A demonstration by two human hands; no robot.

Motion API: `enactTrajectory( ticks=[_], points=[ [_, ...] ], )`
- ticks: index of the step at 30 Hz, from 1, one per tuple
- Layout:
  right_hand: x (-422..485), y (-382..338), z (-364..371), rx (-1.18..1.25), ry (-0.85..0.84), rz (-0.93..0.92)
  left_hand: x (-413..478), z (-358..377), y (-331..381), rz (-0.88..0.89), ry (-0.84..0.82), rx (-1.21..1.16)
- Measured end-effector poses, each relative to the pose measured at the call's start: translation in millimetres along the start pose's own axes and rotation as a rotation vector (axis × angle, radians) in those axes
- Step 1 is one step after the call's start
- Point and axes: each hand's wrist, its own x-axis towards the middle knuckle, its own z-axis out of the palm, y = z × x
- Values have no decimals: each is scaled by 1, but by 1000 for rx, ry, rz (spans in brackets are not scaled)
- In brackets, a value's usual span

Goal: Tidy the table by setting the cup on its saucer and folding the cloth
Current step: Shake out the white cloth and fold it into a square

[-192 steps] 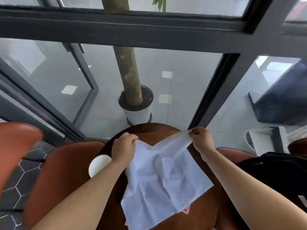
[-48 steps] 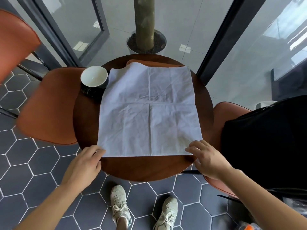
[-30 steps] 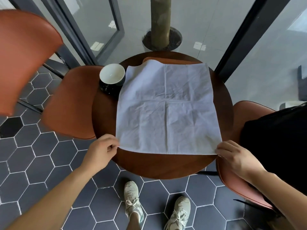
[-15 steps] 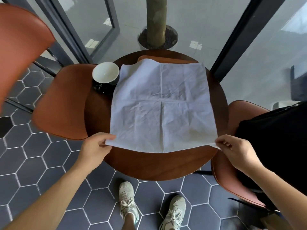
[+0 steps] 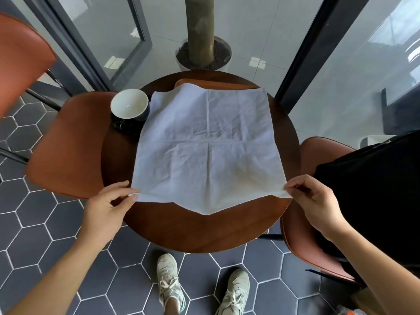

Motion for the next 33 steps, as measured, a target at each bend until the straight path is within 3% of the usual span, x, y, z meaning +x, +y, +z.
enactTrajectory(
  ticks=[7,17,26,33],
  points=[
    [-8,-3,-15,79,53,3,2,-11,5,-61,33,-289],
    [-18,-3,-22,169,-5,138,-13,-20,2,-58,-45,-230],
    [-19,-8,-23,155,-50,136,-22,-25,0,-125,-77,-239],
    [7,-18,-12,-12,-51,71,-3,-19,2,-171,23,-213]
  ],
)
